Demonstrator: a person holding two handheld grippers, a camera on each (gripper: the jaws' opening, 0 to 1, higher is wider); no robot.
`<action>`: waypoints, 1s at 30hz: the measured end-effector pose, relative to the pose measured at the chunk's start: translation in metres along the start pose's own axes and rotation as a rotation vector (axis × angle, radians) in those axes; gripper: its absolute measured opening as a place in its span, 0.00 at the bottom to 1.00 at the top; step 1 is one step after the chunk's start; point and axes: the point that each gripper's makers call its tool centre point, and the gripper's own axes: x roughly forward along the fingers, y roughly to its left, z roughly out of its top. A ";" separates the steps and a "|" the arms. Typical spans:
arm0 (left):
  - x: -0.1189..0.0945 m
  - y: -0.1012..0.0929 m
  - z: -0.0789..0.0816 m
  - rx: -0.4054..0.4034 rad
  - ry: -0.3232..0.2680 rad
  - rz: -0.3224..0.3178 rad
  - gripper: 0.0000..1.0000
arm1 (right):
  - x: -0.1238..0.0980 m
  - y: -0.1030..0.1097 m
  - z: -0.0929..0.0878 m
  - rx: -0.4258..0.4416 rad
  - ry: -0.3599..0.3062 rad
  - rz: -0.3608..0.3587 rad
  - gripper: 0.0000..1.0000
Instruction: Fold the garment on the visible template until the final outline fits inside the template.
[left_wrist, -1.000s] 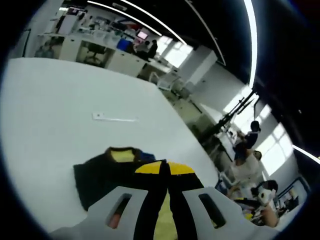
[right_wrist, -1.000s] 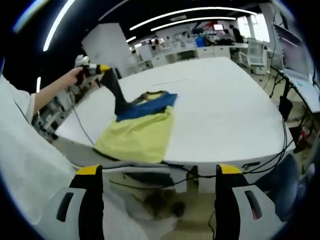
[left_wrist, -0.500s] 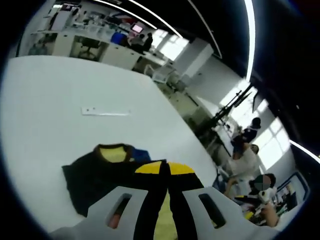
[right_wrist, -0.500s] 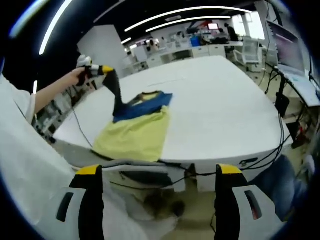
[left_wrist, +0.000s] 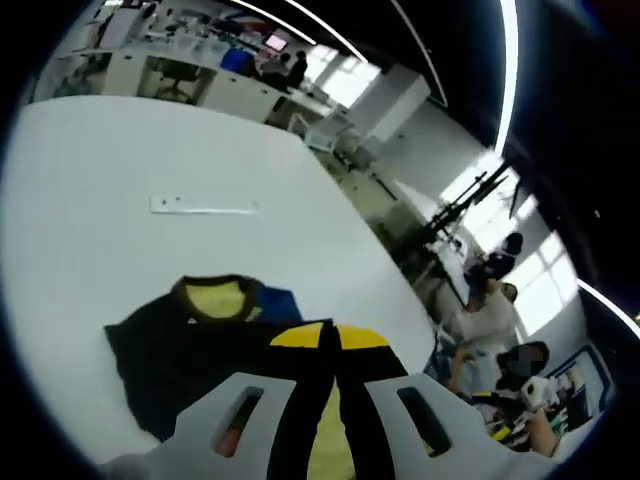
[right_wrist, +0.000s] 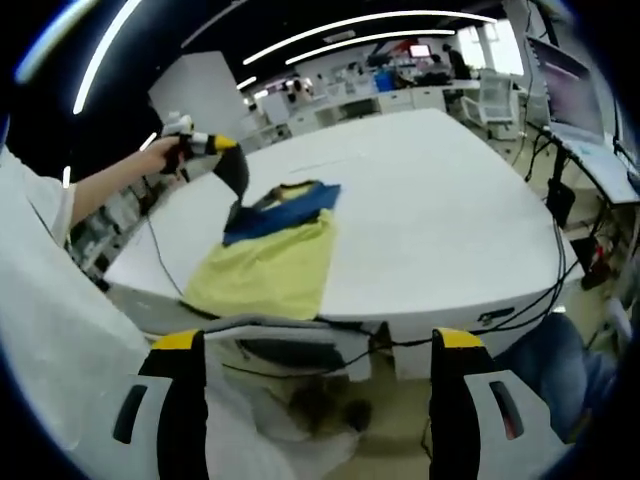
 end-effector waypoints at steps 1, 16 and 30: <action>0.002 0.000 0.000 -0.004 0.002 0.001 0.00 | -0.001 -0.001 0.000 0.003 -0.001 -0.002 0.93; 0.019 -0.007 -0.005 -0.016 0.023 0.001 0.00 | 0.003 -0.006 0.002 0.014 -0.001 -0.007 0.93; 0.034 -0.008 -0.011 -0.028 0.051 0.000 0.00 | 0.004 -0.011 0.005 0.038 -0.013 -0.025 0.93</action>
